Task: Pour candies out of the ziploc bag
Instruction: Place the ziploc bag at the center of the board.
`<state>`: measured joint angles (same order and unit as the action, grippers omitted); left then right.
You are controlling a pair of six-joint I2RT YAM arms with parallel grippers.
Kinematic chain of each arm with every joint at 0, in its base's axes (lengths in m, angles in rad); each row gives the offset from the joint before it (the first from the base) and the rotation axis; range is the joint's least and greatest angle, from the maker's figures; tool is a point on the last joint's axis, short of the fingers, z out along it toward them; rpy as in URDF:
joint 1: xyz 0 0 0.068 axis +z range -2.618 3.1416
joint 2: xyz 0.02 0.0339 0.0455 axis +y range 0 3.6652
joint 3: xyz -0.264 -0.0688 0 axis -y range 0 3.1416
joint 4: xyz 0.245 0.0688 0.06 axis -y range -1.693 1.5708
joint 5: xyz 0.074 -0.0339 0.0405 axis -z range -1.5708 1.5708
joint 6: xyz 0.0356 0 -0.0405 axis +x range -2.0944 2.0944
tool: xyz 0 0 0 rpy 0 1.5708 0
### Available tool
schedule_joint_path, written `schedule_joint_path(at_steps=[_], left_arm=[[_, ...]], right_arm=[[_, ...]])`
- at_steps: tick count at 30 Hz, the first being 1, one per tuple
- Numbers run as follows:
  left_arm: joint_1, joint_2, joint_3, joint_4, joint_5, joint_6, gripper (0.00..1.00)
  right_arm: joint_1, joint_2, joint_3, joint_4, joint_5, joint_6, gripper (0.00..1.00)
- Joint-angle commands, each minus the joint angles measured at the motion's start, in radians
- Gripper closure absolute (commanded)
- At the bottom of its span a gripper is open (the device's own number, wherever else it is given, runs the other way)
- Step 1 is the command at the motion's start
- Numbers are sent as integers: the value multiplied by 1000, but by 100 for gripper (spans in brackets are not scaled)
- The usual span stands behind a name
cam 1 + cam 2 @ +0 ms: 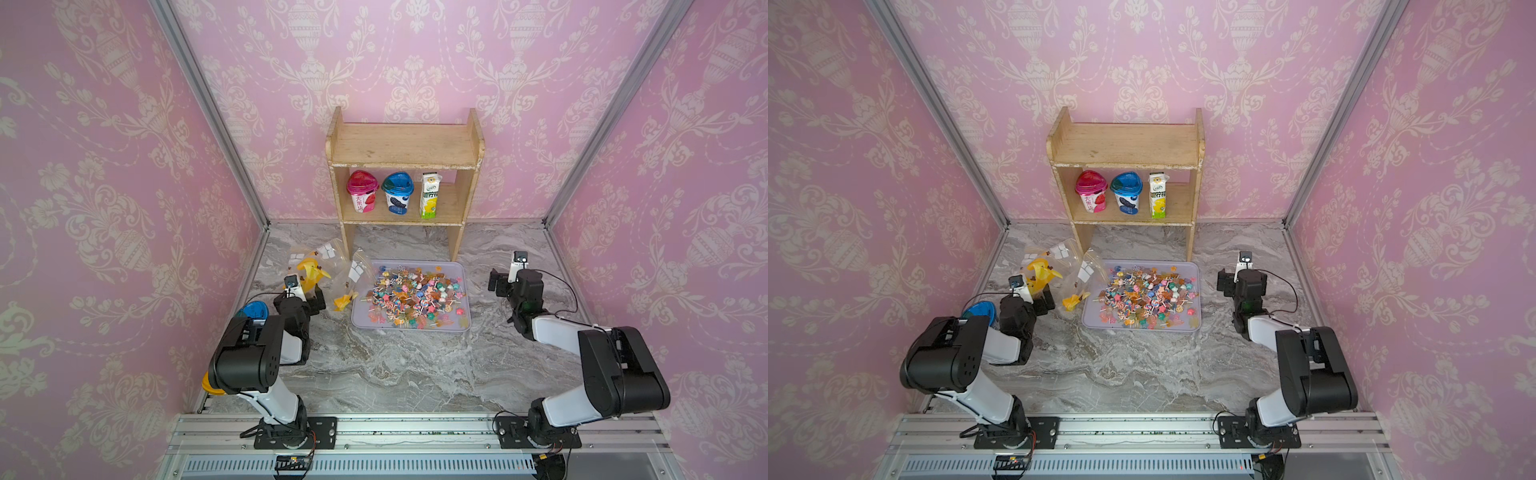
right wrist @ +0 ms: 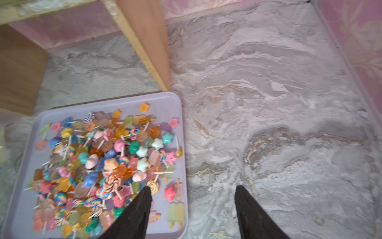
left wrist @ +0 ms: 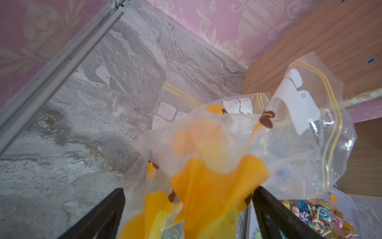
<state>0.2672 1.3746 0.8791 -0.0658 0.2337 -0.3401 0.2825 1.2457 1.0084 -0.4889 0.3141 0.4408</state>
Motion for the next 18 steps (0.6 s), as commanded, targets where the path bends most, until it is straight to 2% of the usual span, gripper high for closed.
schedule_joint_path(at_steps=[1,3,8,12,14,18], left_arm=[[7,-133,-53,107,-144,50,1],[7,-190,-74,90,-160,62,1],[7,-318,-139,25,-192,40,1],[-2,-388,-306,81,-233,28,1],[-39,-414,-375,99,-293,48,1],[-195,-434,-527,244,-550,176,1]], right_arm=[[-22,-5,-60,-72,236,64,33],[-31,-2,-90,-71,295,70,29],[-33,48,-134,-18,350,-12,29],[-27,56,-208,136,327,-109,30],[-20,61,-276,279,347,-184,29],[-14,119,-341,453,365,-243,28]])
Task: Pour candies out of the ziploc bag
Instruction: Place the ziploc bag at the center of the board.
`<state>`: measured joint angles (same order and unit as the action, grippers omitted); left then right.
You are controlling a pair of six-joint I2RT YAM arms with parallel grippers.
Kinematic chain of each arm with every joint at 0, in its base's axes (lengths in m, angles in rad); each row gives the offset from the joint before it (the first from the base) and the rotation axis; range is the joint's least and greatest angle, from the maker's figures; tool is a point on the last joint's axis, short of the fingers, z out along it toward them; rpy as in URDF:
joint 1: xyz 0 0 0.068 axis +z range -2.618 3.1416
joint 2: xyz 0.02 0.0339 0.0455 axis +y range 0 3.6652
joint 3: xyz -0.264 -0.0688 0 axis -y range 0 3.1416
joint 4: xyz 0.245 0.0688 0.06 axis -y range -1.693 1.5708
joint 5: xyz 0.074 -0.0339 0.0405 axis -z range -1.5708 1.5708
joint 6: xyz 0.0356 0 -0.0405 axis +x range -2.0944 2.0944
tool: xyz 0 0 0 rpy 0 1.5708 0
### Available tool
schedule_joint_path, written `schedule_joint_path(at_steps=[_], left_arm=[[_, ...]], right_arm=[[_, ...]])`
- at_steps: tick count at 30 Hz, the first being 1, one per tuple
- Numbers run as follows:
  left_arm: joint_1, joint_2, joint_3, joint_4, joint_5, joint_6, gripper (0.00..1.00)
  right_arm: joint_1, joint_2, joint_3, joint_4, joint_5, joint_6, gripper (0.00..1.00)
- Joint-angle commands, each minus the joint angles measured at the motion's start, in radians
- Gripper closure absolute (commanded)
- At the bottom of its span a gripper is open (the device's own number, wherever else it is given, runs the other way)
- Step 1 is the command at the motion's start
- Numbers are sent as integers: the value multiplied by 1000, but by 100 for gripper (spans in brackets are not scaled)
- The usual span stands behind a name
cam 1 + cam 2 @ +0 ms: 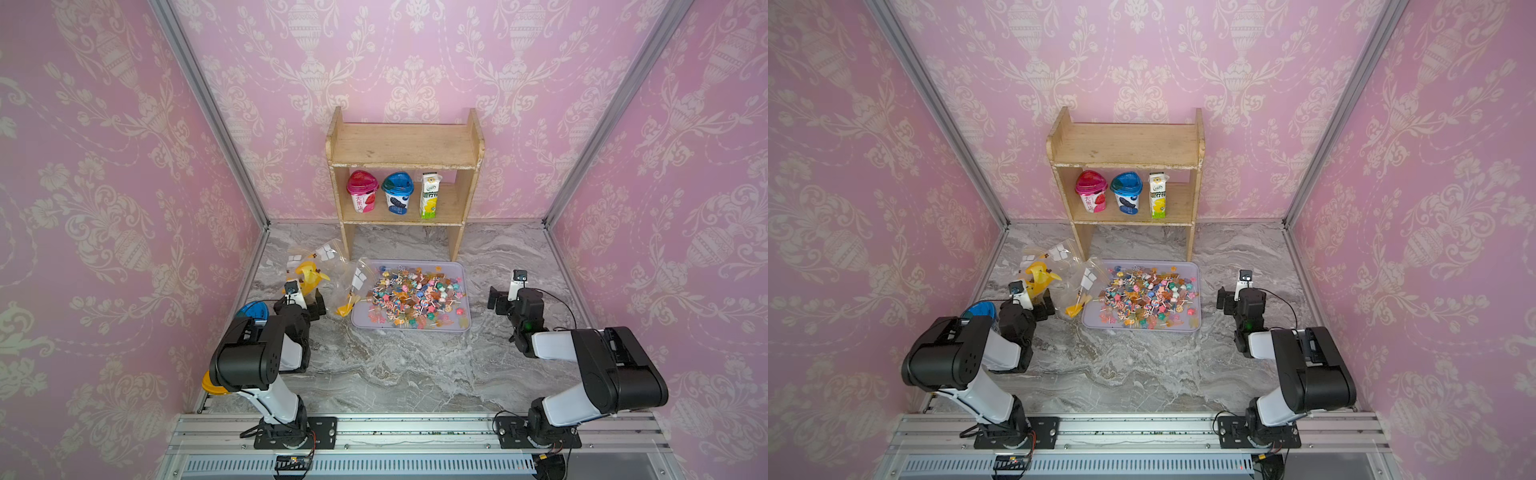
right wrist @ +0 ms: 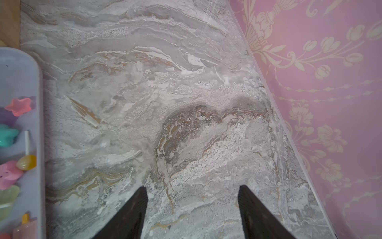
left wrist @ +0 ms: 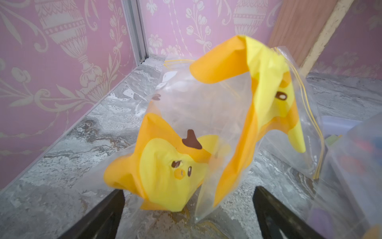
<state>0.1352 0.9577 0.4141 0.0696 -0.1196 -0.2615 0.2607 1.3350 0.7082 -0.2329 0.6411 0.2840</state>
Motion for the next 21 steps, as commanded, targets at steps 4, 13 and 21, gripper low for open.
schedule_joint_path(at_steps=[4,13,21], left_arm=[[-66,103,-187,420,-188,100,1],[-72,724,-214,1298,-1,186,1],[-85,672,-210,1200,7,197,1]], right_arm=[[13,90,-91,418,44,-124,27],[-18,127,-322,1076,-57,-330,0],[-95,125,-246,903,-265,-297,0]])
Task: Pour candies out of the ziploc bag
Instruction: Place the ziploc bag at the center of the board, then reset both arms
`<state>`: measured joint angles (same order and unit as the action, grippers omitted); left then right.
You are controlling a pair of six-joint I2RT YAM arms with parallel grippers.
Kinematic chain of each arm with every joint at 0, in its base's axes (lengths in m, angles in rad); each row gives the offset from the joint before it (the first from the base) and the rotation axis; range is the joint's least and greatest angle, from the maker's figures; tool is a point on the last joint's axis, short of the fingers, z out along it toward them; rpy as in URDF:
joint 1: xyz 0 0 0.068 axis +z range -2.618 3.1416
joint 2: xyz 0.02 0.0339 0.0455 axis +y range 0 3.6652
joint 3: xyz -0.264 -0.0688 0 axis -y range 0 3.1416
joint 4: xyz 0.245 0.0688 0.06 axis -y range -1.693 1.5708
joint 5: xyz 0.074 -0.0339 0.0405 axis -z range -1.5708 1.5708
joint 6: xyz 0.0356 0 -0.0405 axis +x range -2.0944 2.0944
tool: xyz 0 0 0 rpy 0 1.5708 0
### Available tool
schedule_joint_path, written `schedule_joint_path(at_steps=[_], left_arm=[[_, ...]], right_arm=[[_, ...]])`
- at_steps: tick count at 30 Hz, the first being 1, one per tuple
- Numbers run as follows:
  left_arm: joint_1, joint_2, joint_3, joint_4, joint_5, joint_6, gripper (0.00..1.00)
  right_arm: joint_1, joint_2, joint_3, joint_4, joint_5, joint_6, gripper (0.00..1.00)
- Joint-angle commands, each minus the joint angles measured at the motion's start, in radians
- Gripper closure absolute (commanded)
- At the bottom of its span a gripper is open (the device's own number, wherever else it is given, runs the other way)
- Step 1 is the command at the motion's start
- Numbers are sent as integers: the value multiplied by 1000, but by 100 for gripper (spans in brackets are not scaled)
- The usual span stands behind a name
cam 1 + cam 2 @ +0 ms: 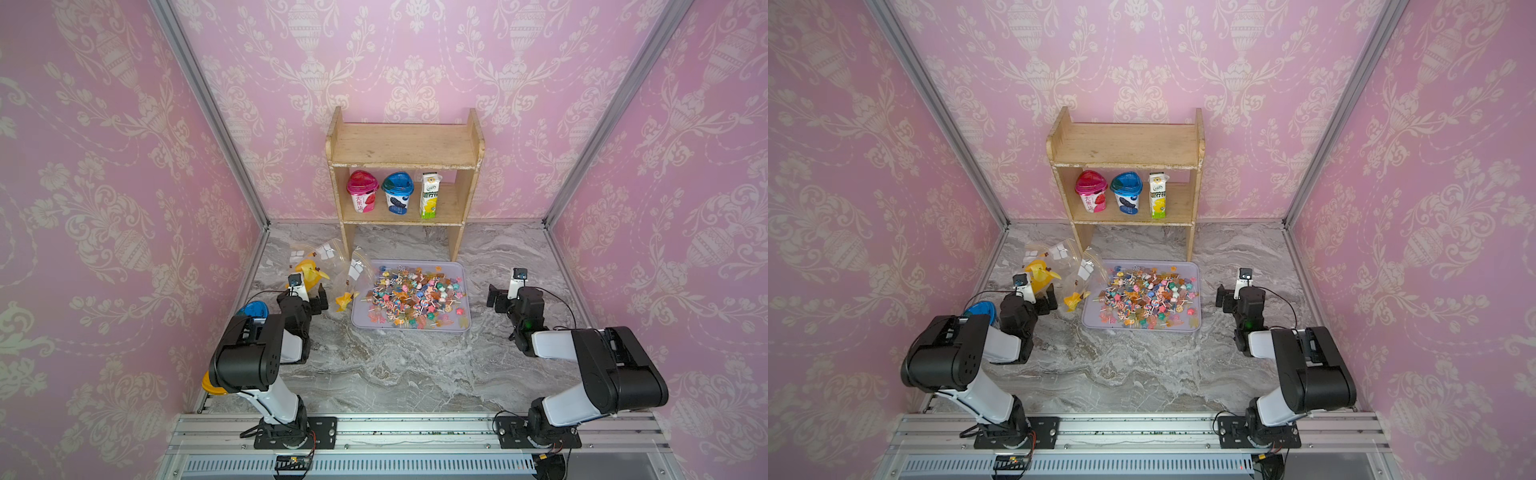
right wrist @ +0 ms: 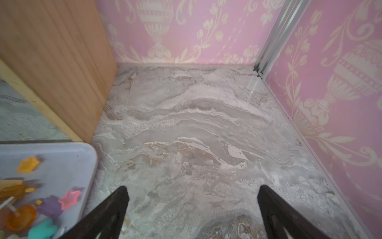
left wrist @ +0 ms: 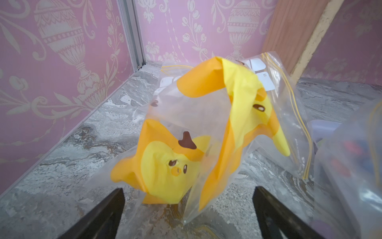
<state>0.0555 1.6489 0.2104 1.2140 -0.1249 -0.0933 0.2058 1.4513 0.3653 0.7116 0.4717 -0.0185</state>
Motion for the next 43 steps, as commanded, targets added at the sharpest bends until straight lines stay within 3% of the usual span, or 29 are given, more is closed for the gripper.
schedule_joint_path(at_steps=[1,3,5,7,9,10,12,13,20,31,37,43], left_arm=[[-5,-21,11,30,6,26,1],[1,15,47,27,1,27,1],[1,-21,93,-128,19,25,1],[1,-25,99,-140,23,25,1],[1,2,51,-2,31,38,1],[0,5,20,50,34,38,1],[0,25,-21,157,45,41,1],[0,32,-21,167,43,40,1],[-1,-19,106,-142,66,47,1],[-1,-8,89,-92,130,70,1],[0,-20,141,-210,207,88,1],[11,-13,149,-210,168,64,1]], right_arm=[[-93,44,180,-170,-189,41,0],[-153,90,285,-322,-302,69,0],[-147,73,253,-283,-329,48,0],[-133,-1,30,49,-300,44,0],[-138,76,-127,455,-238,67,0],[-134,79,-108,416,-223,67,0],[-134,33,29,74,-289,57,0],[-162,53,12,135,-338,68,0],[-169,44,15,115,-322,81,0],[-169,44,17,114,-321,80,0],[-169,44,16,114,-321,80,0],[-169,43,16,114,-321,81,0]])
